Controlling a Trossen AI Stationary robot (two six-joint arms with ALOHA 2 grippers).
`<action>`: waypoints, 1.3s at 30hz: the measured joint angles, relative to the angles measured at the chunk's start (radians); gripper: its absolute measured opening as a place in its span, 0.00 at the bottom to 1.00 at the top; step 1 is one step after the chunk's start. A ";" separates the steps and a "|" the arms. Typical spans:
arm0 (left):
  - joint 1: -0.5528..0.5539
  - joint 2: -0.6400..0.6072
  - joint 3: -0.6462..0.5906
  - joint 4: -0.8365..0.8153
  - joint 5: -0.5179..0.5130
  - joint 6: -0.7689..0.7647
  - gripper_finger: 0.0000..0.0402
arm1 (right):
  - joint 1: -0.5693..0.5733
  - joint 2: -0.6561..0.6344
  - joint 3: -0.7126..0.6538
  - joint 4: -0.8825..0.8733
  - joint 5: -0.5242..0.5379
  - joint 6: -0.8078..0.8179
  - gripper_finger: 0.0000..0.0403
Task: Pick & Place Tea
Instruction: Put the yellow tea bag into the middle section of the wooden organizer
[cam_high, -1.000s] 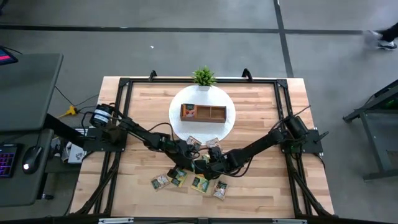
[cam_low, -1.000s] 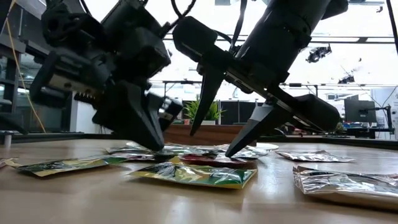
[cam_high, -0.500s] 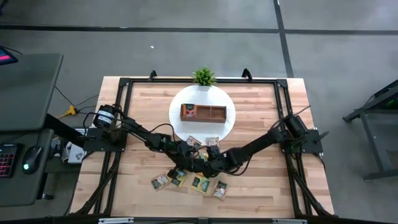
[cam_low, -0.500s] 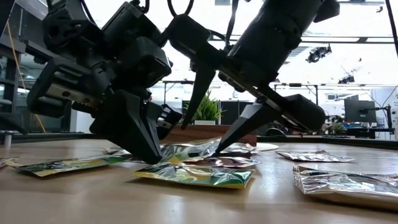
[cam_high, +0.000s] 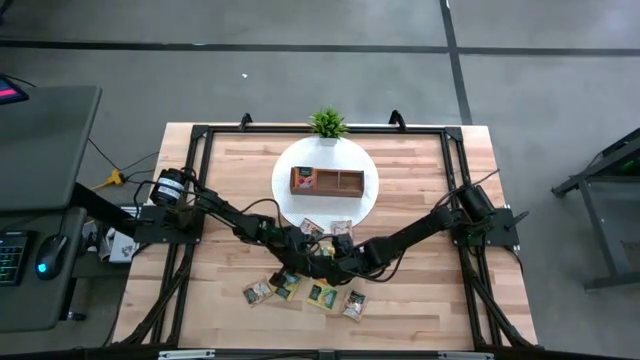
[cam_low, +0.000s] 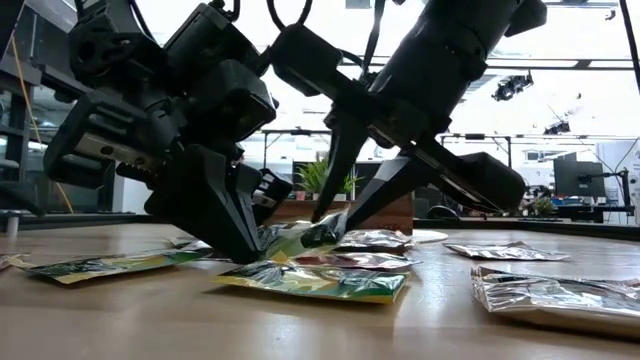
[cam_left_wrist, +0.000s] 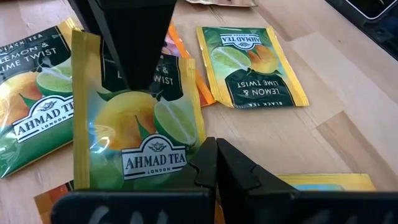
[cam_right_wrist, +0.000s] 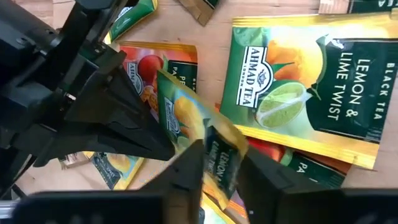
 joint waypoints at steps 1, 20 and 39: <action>0.000 0.000 0.000 0.000 0.000 -0.007 0.00 | 0.001 0.000 0.000 -0.001 -0.001 -0.007 0.13; 0.112 -0.119 -0.005 -0.019 0.292 -0.078 0.00 | 0.002 0.000 0.000 -0.021 -0.041 -0.121 0.00; 0.415 -0.758 -0.022 -0.260 0.333 0.104 0.00 | -0.099 -0.301 0.000 -0.276 -0.058 -0.652 0.00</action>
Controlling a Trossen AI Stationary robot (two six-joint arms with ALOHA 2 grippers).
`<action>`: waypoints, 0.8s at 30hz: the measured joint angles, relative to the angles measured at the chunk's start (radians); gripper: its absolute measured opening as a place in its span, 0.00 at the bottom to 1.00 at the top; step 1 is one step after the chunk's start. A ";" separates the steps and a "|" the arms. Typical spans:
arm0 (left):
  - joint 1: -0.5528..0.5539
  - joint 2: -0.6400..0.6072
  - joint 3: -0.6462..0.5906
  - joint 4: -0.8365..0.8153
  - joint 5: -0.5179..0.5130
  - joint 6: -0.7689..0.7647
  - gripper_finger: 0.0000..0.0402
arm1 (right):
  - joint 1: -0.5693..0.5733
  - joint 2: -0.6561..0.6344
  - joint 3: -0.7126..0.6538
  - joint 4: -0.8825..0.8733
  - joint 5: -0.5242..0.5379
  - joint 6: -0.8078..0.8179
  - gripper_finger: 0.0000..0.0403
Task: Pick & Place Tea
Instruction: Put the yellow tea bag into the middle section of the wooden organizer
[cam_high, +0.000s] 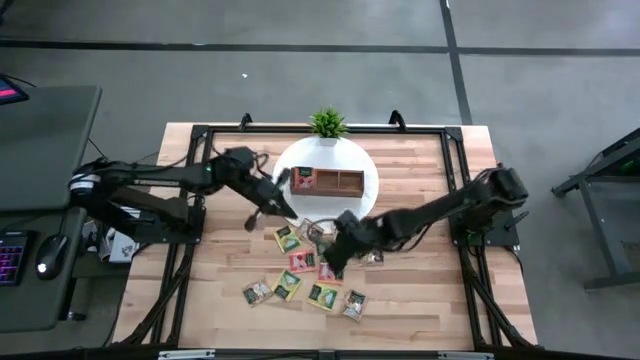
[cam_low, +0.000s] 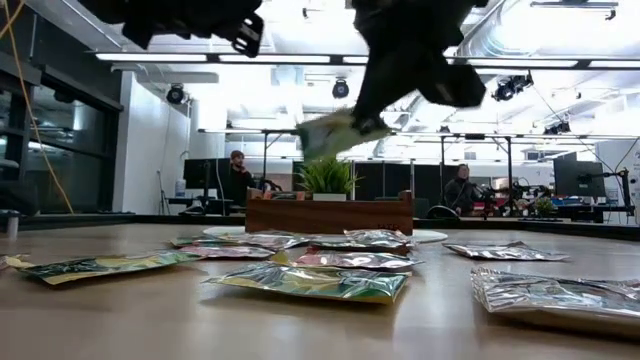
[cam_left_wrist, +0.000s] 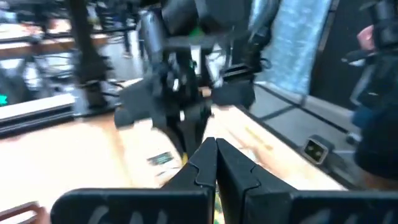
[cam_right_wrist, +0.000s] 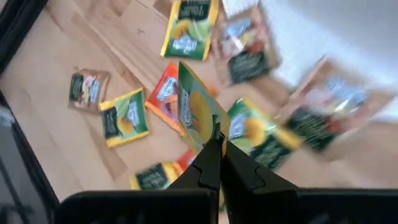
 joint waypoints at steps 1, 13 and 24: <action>0.016 -0.020 -0.011 0.003 -0.004 0.000 0.00 | -0.024 -0.027 0.000 -0.024 -0.026 -0.054 0.00; 0.082 -0.193 -0.288 0.330 -0.151 -0.233 0.00 | -0.363 -0.186 0.184 -0.465 -0.206 -0.664 0.00; 0.082 -0.205 -0.447 0.661 -0.199 -0.361 0.00 | -0.580 0.025 0.667 -0.755 -0.212 -1.010 0.00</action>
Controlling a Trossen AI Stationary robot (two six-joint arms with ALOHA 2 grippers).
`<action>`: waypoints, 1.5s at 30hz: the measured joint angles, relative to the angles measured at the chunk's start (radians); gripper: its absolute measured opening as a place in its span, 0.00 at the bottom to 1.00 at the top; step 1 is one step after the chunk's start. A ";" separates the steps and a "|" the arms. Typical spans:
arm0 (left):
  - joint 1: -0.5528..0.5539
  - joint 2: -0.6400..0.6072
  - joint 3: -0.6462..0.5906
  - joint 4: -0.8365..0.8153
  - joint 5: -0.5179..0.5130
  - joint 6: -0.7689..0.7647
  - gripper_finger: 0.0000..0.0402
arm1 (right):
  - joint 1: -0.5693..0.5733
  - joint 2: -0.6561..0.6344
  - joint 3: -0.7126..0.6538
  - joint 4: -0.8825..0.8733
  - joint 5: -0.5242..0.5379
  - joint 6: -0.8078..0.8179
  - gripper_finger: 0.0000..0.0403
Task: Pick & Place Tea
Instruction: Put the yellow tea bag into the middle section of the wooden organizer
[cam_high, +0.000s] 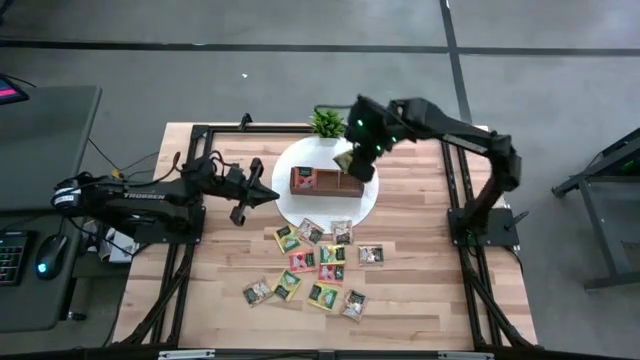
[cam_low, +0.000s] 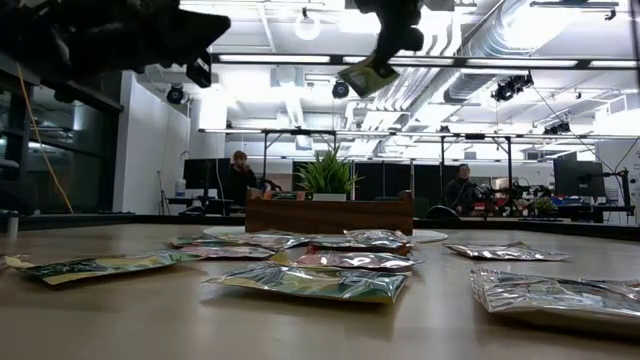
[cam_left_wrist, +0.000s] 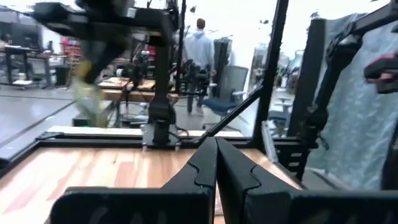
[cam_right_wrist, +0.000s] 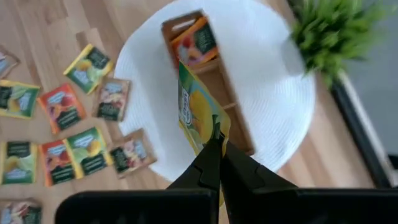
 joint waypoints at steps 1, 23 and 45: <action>0.000 0.000 -0.008 0.016 0.006 -0.004 0.00 | -0.010 0.036 0.049 -0.019 -0.007 -0.023 0.00; 0.000 0.001 -0.042 0.004 0.020 -0.046 0.00 | -0.027 0.390 0.198 0.014 0.172 -0.362 0.00; 0.000 0.001 -0.041 0.007 -0.103 -0.050 0.00 | -0.014 0.387 0.001 0.167 0.121 -0.458 0.00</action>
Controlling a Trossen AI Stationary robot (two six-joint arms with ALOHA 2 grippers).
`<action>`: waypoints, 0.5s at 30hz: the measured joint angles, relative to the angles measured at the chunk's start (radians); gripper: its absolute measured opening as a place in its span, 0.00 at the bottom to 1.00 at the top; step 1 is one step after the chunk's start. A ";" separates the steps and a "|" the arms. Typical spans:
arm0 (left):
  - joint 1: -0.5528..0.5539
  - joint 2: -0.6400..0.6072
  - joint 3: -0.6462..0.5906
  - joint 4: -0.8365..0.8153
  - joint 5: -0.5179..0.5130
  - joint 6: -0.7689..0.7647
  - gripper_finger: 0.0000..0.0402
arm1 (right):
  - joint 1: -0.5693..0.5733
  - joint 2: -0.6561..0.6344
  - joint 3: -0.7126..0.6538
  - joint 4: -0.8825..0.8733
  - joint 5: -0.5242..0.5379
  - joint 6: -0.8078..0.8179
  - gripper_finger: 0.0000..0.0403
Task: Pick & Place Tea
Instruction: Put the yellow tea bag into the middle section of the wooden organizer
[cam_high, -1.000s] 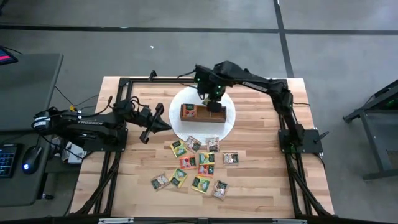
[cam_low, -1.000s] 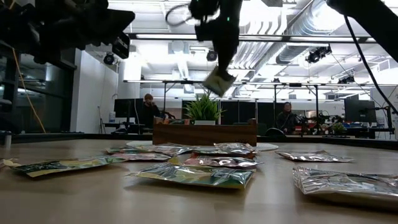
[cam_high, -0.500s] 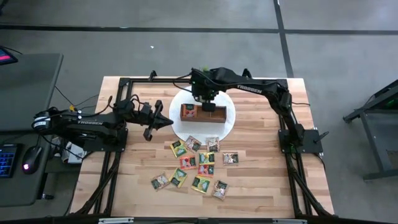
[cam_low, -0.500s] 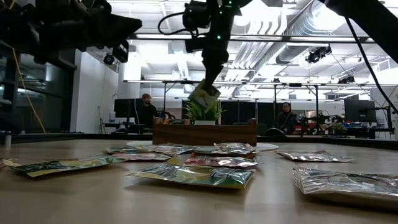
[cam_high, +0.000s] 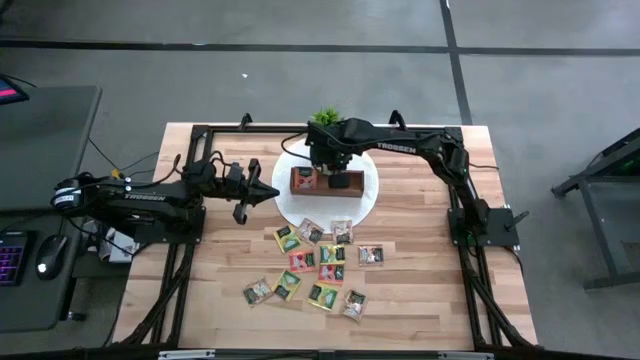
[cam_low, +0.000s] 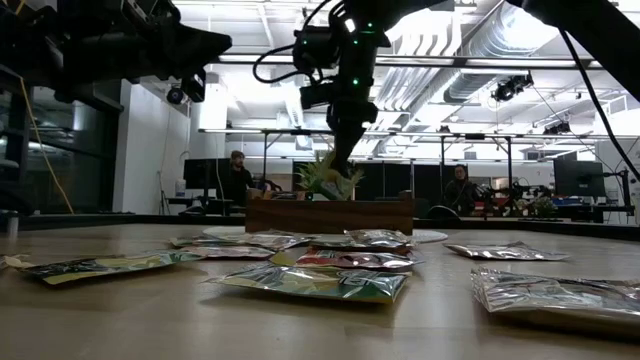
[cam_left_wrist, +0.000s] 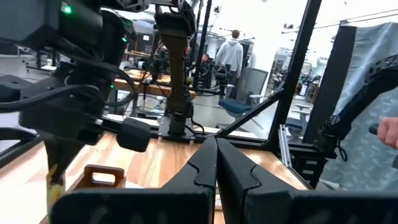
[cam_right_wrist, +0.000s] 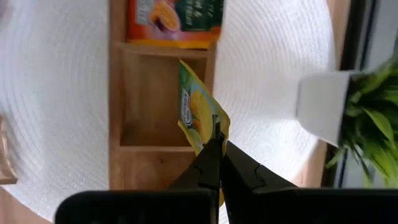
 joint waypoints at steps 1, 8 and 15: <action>0.000 0.000 0.000 0.000 -0.001 0.000 0.00 | 0.001 0.000 0.000 0.004 -0.011 -0.002 0.00; 0.000 0.000 0.000 -0.002 -0.020 -0.001 0.00 | 0.003 0.000 0.000 0.027 -0.027 -0.002 0.00; 0.000 0.000 0.000 -0.001 -0.019 -0.025 0.00 | 0.003 0.000 0.000 0.015 -0.025 -0.002 0.00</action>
